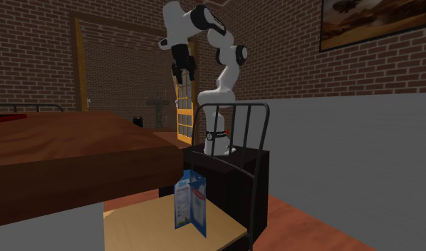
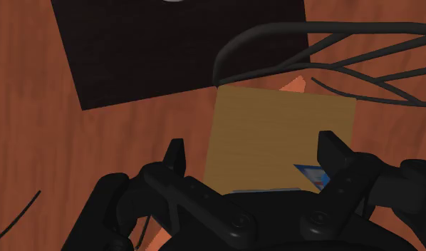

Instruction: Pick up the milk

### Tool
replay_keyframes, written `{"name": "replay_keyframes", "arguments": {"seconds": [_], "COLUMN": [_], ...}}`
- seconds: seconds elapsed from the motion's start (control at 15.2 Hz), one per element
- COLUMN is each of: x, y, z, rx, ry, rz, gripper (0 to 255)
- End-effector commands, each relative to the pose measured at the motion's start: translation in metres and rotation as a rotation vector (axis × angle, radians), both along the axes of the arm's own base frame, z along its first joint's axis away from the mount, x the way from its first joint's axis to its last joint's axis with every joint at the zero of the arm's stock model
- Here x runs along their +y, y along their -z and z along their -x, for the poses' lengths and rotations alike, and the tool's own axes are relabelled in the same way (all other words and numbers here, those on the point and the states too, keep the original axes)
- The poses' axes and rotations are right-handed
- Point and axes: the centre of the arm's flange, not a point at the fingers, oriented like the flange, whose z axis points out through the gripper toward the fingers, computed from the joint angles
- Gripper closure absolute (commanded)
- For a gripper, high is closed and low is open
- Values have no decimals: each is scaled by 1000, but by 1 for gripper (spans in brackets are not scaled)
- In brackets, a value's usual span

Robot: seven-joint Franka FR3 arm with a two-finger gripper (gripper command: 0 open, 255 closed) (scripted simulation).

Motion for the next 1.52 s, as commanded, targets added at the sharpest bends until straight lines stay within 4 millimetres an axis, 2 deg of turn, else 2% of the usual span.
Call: {"name": "replay_keyframes", "arguments": {"seconds": [0.0,0.73,1.45], "x": [0,55,138], "y": [0,100,196], "z": [0,-86,-154], "rx": [0,-59,-117], "ry": [0,-344,-688], "rz": [0,-4,-7], "gripper": [0,0,0]}}
